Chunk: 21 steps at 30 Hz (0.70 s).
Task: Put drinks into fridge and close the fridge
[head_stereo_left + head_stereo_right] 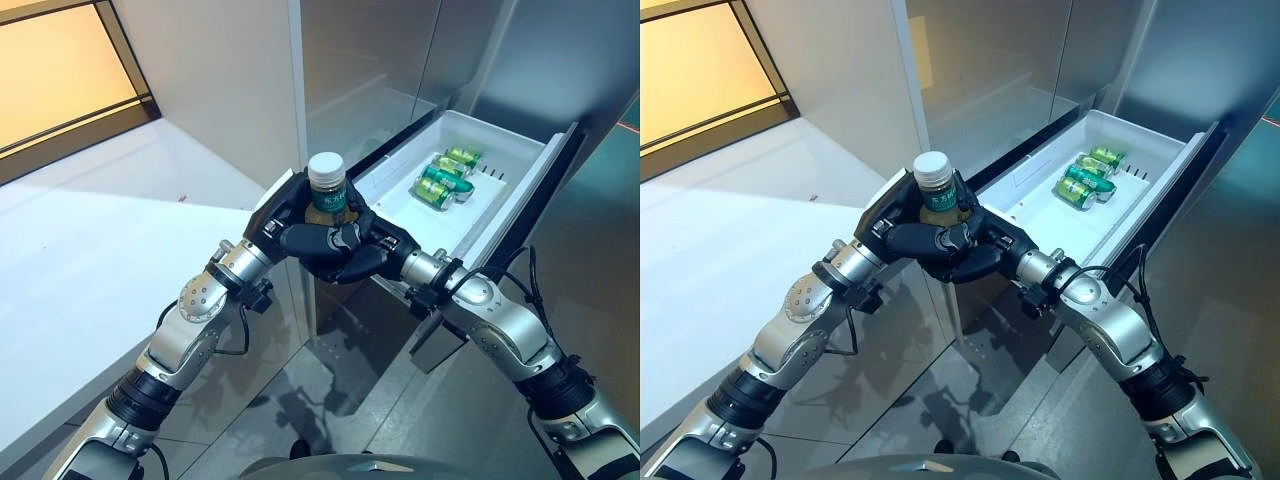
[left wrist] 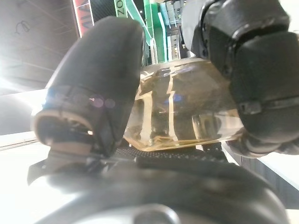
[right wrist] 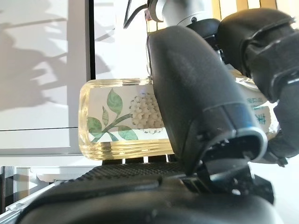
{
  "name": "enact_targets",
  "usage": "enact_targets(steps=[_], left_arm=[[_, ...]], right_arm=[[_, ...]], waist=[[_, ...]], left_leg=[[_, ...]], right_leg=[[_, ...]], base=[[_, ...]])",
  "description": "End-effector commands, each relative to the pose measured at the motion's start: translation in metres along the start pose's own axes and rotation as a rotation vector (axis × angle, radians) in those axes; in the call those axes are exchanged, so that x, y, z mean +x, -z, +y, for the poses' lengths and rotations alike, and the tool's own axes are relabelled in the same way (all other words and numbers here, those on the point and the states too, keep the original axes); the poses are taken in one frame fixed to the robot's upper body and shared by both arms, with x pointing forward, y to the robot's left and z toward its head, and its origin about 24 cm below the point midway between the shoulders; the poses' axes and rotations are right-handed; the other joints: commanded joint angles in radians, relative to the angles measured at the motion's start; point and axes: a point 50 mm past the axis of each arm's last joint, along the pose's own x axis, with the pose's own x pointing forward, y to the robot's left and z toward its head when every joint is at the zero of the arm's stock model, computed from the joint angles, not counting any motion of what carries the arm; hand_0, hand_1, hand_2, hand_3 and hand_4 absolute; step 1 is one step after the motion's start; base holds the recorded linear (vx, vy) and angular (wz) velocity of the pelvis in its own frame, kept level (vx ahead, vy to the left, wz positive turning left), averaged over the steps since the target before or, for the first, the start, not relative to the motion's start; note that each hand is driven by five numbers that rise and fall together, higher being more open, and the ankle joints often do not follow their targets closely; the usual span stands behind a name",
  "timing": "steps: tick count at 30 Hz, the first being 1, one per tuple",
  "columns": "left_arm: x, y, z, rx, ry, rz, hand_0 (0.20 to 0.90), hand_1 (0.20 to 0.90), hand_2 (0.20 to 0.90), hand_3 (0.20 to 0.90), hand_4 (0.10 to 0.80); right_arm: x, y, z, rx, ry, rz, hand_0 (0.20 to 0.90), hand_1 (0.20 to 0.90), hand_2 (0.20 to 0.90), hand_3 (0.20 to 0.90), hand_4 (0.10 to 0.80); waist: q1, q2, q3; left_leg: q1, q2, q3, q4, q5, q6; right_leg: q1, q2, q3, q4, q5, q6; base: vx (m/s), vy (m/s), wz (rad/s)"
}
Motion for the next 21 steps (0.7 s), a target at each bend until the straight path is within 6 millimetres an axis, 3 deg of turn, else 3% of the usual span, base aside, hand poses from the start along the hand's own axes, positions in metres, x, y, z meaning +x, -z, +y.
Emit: enact_targets(steps=[1,3,9,21], left_arm=[[0.029,-0.077,-0.013,0.147,0.137,-0.43,0.9,0.9,0.9,0.9,0.8],[0.027,-0.08,-0.01,0.106,0.096,-0.482,0.9,0.9,0.9,0.9,0.8],[0.022,-0.094,-0.004,0.036,-0.031,-0.645,0.9,0.9,0.9,0.9,0.8],[0.031,-0.077,-0.007,-0.211,0.03,-0.569,0.9,0.9,0.9,0.9,0.8]], right_arm=[[0.011,-0.09,0.001,-0.11,0.032,-0.433,0.3,0.3,0.3,0.2,0.1],[0.008,-0.107,-0.012,-0.185,0.148,-0.507,0.3,0.3,0.3,0.2,0.1],[0.002,-0.13,-0.044,-0.248,0.402,-0.577,0.3,0.3,0.3,0.2,0.1],[-0.014,-0.138,-0.09,-0.24,0.775,-0.664,0.3,0.3,0.3,0.2,0.1]], waist=[[0.011,-0.019,-0.109],[0.015,-0.02,-0.109],[0.026,-0.028,-0.11],[0.043,-0.036,-0.104]], left_leg=[[0.01,0.009,0.039,0.001,-0.063,-0.002],[0.01,0.009,0.035,0.001,-0.064,-0.002],[0.009,0.006,0.019,0.001,-0.067,-0.003],[0.012,0.002,-0.01,0.001,-0.071,-0.003]], right_leg=[[-0.025,0.002,0.042,0.007,0.043,0.037],[-0.025,0.003,0.042,0.007,0.043,0.036],[-0.023,0.003,0.035,0.009,0.039,0.03],[-0.015,0.003,0.015,0.005,0.037,0.025]], base=[[0.0,0.0,0.0],[0.0,0.0,0.0],[0.0,0.0,0.0],[0.018,-0.003,0.05]])
